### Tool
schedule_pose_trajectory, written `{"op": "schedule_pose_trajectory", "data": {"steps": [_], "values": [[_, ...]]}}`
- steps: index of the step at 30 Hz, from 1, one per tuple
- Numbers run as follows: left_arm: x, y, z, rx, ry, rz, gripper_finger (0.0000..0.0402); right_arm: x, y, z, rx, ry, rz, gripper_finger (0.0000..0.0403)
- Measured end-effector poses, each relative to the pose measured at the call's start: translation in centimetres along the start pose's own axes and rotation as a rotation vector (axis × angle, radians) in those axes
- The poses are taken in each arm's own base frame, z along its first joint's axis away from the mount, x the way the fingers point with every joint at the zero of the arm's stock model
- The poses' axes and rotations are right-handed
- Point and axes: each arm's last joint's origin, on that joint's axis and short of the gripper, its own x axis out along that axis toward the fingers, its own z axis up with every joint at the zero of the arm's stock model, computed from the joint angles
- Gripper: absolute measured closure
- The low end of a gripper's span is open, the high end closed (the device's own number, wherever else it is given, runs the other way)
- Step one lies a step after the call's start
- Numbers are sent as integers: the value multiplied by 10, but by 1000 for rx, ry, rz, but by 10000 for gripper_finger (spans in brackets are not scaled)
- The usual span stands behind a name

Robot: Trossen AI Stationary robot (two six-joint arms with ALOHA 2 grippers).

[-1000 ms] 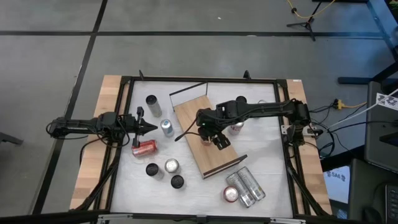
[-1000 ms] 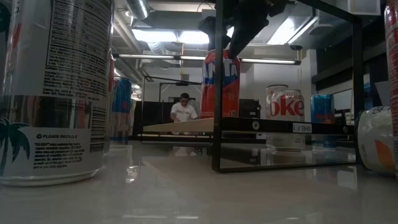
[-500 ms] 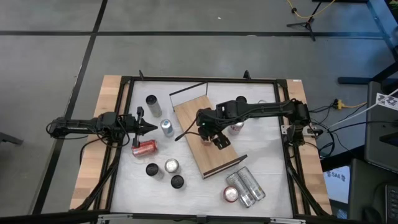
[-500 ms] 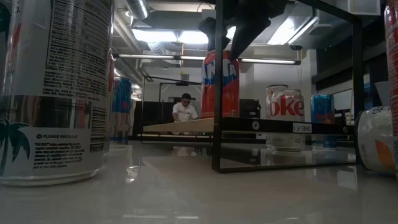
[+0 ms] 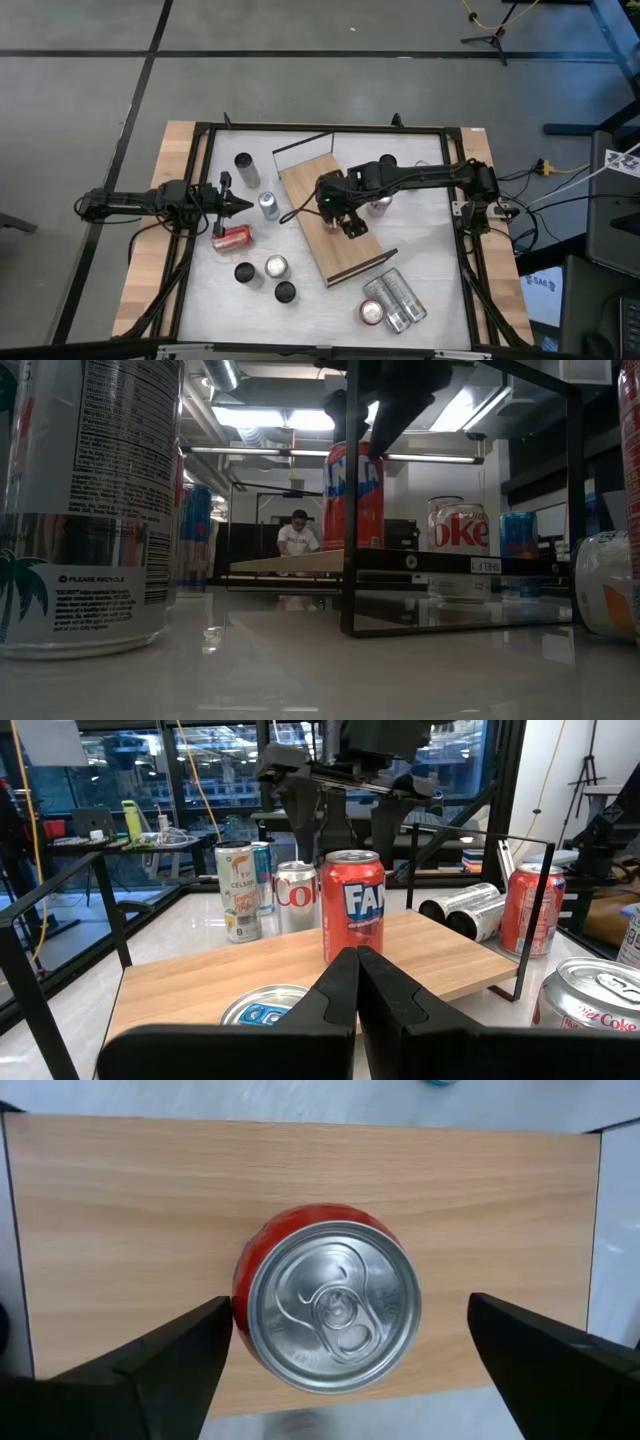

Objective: Place canned beverage on shelf
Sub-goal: Put the top right orange soda can on the shelf

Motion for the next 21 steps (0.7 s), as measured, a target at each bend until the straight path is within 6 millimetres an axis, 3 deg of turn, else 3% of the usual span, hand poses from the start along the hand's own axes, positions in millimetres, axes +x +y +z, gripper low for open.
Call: {"op": "schedule_pose_trajectory", "data": {"steps": [13,21], "values": [[0,0,0,0,0,0,401,-3,0,0,217,-8,-4,8],[0,0,0,0,0,0,401,-3,0,0,513,-9,-2,8]]}}
